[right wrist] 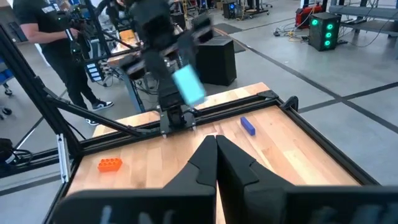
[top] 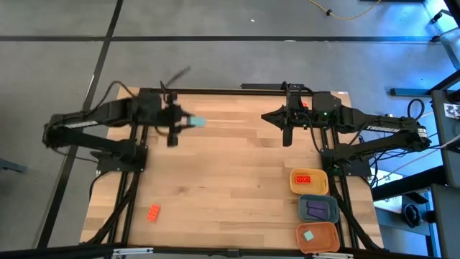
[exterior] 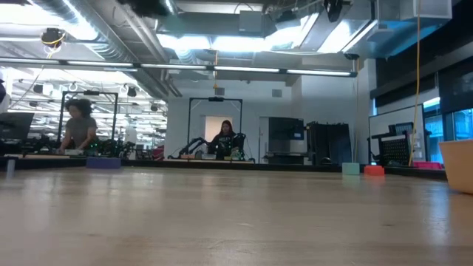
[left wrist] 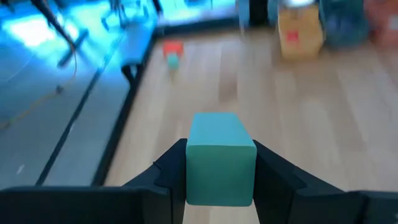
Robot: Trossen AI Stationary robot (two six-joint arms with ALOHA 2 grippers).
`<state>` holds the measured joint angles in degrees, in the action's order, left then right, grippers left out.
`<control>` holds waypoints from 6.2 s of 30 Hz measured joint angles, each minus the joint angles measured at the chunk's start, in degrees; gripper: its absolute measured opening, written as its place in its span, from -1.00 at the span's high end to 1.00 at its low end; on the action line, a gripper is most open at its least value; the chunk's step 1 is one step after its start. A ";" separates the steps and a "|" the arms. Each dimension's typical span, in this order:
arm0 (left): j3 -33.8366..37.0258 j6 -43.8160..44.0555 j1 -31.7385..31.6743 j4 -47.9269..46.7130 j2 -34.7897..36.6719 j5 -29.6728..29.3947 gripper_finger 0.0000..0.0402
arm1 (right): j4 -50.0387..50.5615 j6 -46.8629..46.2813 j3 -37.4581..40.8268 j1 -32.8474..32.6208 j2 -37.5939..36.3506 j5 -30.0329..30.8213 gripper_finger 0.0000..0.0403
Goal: Sort & place blocks by color
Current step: Put the bottom light blue block into the orange bin
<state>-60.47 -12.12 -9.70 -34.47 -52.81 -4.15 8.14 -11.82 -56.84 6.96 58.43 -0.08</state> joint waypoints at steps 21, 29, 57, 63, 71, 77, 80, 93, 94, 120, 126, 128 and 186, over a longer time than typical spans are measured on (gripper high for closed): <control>13.69 28.37 0.53 59.16 -12.99 3.27 0.38 | 0.20 4.97 0.00 0.00 -0.13 -4.97 1.00; 13.38 33.79 6.66 69.78 -20.11 -6.14 0.38 | 0.50 9.56 0.00 0.00 -0.13 -10.02 1.00; 10.69 14.49 7.20 71.65 -23.00 3.99 0.38 | -2.79 4.44 0.00 -0.09 4.19 -13.56 0.93; 10.62 14.06 7.07 71.75 -22.26 3.85 0.38 | -5.26 2.80 0.00 -0.44 4.13 -13.51 0.98; 10.62 14.01 7.07 71.18 -22.37 3.83 0.38 | -7.79 0.26 0.00 -2.03 4.52 -8.69 0.93; 10.64 13.99 7.07 71.24 -22.39 3.83 0.38 | -6.41 -4.43 0.00 -1.93 4.52 -8.54 0.71; 10.64 13.99 7.07 71.22 -22.39 3.83 0.38 | -6.26 -6.49 0.00 -1.92 4.52 -8.56 0.43; 10.64 14.65 7.05 71.39 -22.37 3.65 0.38 | -10.53 -5.84 0.00 -2.38 8.85 -6.88 -0.76; 10.64 14.64 7.07 71.42 -22.37 3.65 0.38 | -12.34 -5.60 0.00 -2.40 9.82 -6.88 -0.76; 10.69 15.66 7.05 71.41 -22.34 3.25 0.38 | -20.48 0.15 0.00 -2.47 13.20 -7.64 0.31; 10.69 15.47 7.05 71.48 -22.32 2.84 0.38 | -20.72 0.11 0.00 -2.45 13.19 -8.21 0.31; 10.69 14.47 7.05 71.43 -22.32 2.87 0.28 | -20.70 -0.08 0.00 -2.43 13.20 -8.43 0.31; 17.27 21.94 8.36 47.04 0.39 -2.16 0.99 | 24.44 -4.98 -1.63 1.09 -17.57 -3.26 0.31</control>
<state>-43.20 9.82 -1.34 12.57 -52.42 -6.31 32.58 -16.81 -58.47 8.05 40.87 -3.34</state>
